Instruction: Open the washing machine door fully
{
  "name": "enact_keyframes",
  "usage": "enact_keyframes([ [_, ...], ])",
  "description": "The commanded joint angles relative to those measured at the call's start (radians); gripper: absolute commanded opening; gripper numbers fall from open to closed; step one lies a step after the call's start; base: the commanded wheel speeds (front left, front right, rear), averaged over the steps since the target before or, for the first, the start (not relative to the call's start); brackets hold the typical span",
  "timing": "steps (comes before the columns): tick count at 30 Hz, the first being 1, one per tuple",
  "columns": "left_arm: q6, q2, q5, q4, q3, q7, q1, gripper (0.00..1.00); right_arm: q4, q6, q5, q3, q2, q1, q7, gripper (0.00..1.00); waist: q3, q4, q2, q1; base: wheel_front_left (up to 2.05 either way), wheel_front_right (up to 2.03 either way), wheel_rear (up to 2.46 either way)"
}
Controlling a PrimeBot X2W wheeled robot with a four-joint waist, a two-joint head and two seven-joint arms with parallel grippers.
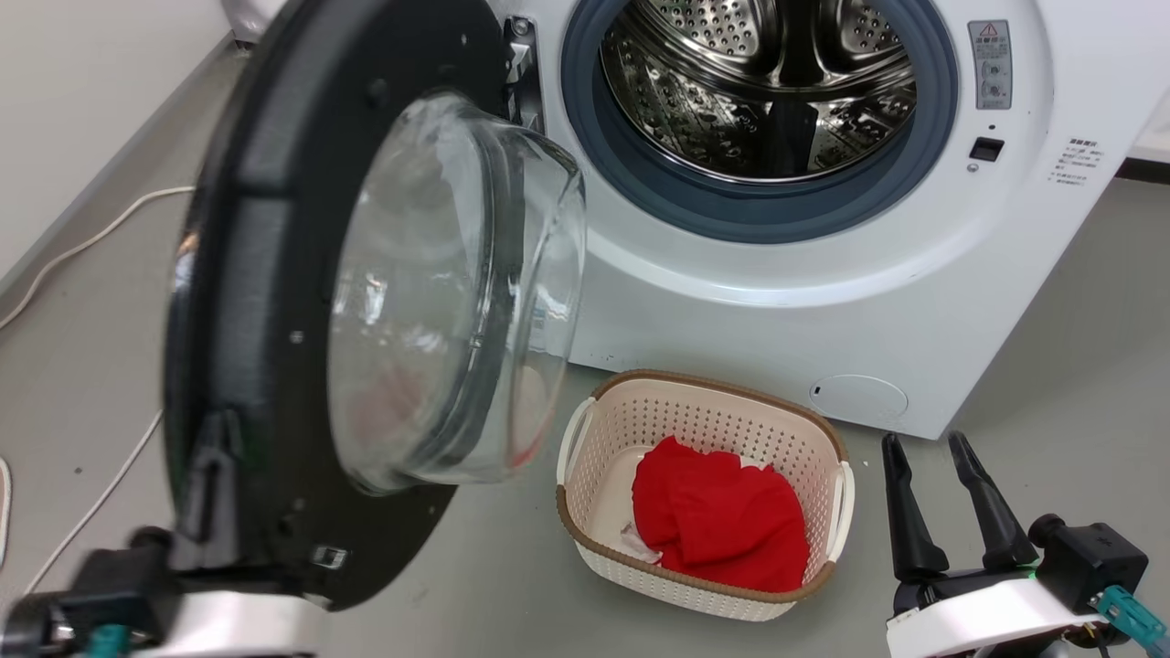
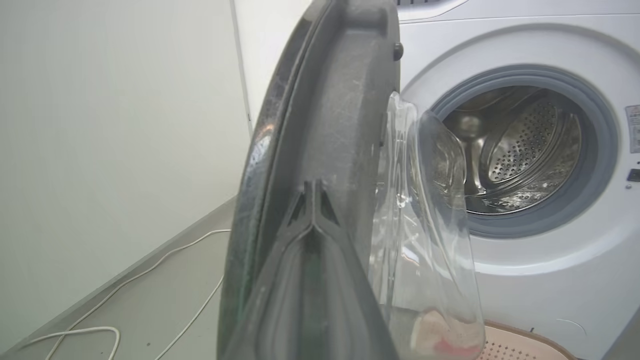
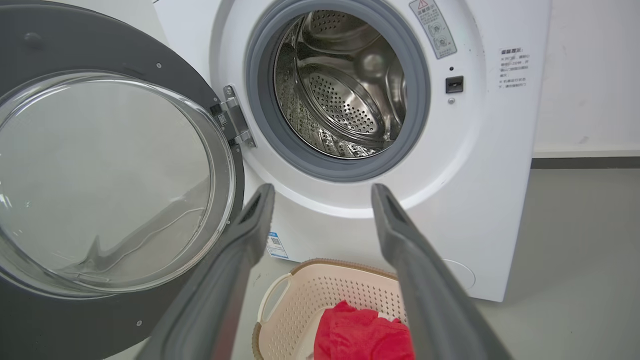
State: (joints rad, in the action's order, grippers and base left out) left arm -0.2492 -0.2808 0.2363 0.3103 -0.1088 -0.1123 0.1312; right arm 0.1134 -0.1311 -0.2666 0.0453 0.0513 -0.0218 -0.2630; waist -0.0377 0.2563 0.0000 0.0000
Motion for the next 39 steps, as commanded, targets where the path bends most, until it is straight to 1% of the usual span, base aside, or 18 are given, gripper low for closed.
enact_keyframes([
  [1,-0.009,-0.015,0.01,-0.026,0.027,0.0,-0.02,0.0,0.002,0.001,-0.005,0.0,-0.002,0.011,-0.002,1.0,-0.006,-0.003,0.0,0.0,0.0,0.0,0.0],
  [7,-0.027,-0.058,0.055,-0.085,0.147,-0.03,-0.042,0.0,0.003,0.001,0.002,0.003,-0.002,0.028,-0.002,1.0,-0.029,-0.022,0.0,0.0,0.0,0.0,0.0],
  [12,-0.012,-0.108,0.103,-0.169,0.236,-0.054,-0.085,0.0,0.002,0.001,0.007,0.006,-0.002,0.035,-0.002,1.0,-0.055,-0.035,0.0,0.0,0.0,0.0,0.0],
  [16,-0.011,-0.155,0.132,-0.251,0.31,-0.07,-0.128,0.0,0.0,0.001,0.012,0.008,-0.002,0.047,-0.002,1.0,-0.078,-0.044,0.0,0.0,0.0,0.0,0.0],
  [19,0.007,-0.201,0.157,-0.326,0.355,-0.081,-0.171,0.0,-0.001,0.001,0.015,0.006,-0.002,0.052,-0.002,1.0,-0.094,-0.05,0.0,0.0,0.0,0.0,0.0],
  [21,0.029,-0.236,0.168,-0.387,0.376,-0.088,-0.194,0.0,0.001,0.001,0.019,0.007,-0.002,0.057,-0.002,1.0,-0.101,-0.053,0.0,0.0,0.0,0.0,0.0],
  [26,0.085,-0.298,0.188,-0.536,0.384,-0.107,-0.274,0.0,0.003,0.001,0.022,0.005,-0.002,0.063,-0.002,1.0,-0.109,-0.056,0.0,0.0,0.0,0.0,0.0],
  [31,0.114,-0.323,0.175,-0.627,0.365,-0.126,-0.327,0.0,0.006,0.001,0.021,0.005,-0.002,0.057,-0.002,1.0,-0.103,-0.061,0.0,0.0,0.0,0.0,0.0],
  [36,0.113,-0.309,0.172,-0.657,0.377,-0.146,-0.341,0.0,0.012,0.001,0.013,0.005,-0.002,0.044,-0.002,1.0,-0.086,-0.063,0.0,0.0,0.0,0.0,0.0],
  [39,0.111,-0.296,0.165,-0.641,0.402,-0.151,-0.31,0.0,0.013,0.001,0.005,0.005,-0.002,0.037,-0.002,1.0,-0.066,-0.063,0.0,0.0,0.0,0.0,0.0],
])
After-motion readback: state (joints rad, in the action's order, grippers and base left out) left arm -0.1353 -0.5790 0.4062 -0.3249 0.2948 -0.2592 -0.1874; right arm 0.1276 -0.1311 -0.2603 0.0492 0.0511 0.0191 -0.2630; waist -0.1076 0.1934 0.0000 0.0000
